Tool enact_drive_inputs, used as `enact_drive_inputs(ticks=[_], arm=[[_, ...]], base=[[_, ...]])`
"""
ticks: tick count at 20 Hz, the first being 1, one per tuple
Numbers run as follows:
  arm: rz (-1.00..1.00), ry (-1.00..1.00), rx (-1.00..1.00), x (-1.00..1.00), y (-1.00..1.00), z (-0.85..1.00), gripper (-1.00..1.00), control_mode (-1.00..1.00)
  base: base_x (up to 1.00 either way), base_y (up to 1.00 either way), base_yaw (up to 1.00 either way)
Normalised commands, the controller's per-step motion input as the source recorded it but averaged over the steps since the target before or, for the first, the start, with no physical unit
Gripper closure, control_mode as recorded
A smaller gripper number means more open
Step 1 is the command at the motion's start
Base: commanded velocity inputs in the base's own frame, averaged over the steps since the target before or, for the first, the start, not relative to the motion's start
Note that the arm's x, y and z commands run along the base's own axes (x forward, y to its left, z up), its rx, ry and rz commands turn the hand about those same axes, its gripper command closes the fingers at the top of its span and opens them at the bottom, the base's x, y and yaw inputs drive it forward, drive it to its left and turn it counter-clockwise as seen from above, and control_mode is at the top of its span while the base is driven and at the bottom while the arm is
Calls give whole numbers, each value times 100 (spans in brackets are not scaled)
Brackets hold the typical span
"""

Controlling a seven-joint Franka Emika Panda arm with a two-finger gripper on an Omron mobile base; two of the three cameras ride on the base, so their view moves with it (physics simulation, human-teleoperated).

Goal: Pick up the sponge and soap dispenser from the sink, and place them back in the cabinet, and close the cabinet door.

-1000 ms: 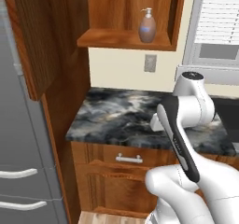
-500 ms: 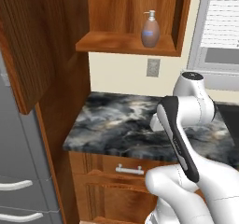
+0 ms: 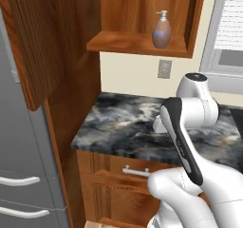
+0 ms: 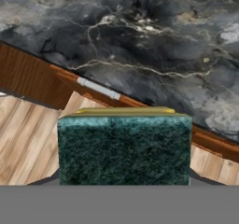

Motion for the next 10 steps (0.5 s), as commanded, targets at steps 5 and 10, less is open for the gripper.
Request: enact_drive_inputs(ticks=[5, 10], arm=[[0, 0, 0, 0, 0, 0, 100, 100], [0, 0, 0, 0, 0, 0, 100, 100]], base=[[13, 7, 17], [4, 10, 16]])
